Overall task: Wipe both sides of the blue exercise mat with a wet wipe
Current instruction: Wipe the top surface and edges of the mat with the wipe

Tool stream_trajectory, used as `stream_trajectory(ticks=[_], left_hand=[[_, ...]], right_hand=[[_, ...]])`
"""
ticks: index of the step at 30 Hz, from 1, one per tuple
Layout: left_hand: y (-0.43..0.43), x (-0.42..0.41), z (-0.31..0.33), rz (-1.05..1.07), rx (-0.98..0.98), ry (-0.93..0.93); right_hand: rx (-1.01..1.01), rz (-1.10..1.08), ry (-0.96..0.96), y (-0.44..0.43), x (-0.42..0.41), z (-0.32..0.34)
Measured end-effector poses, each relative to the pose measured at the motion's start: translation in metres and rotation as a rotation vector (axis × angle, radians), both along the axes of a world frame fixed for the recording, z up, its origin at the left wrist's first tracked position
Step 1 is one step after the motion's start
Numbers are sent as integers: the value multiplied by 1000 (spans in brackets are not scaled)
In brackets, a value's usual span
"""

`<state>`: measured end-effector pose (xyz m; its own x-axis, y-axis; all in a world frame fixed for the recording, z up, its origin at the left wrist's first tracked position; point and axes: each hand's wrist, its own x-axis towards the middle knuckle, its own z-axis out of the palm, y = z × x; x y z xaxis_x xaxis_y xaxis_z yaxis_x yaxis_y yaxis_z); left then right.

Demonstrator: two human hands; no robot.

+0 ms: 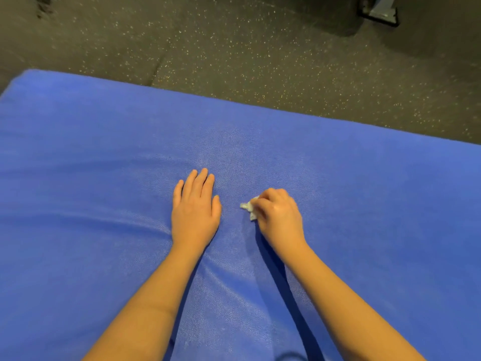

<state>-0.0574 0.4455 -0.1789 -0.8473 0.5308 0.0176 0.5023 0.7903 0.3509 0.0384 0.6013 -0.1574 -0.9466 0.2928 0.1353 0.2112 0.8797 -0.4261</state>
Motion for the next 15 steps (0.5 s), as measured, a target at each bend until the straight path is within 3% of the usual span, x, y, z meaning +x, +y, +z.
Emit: stream_trajectory(ticks=[2, 3, 8, 13, 15], left_hand=[[-2, -1, 2, -12, 2, -33], [-2, -2, 3, -17, 7, -56], [-13, 2, 19, -94, -93, -157], [-52, 23, 42, -108, -274, -222], [-73, 34, 47, -46, -317, -248]], right_hand=[[8, -227, 23, -2, -2, 0], [-23, -237, 48, -11, -2, -1], [-168, 275, -95, -46, 23, 4], [-231, -239, -38, -40, 23, -6], [-248, -130, -18, -69, 29, 3]])
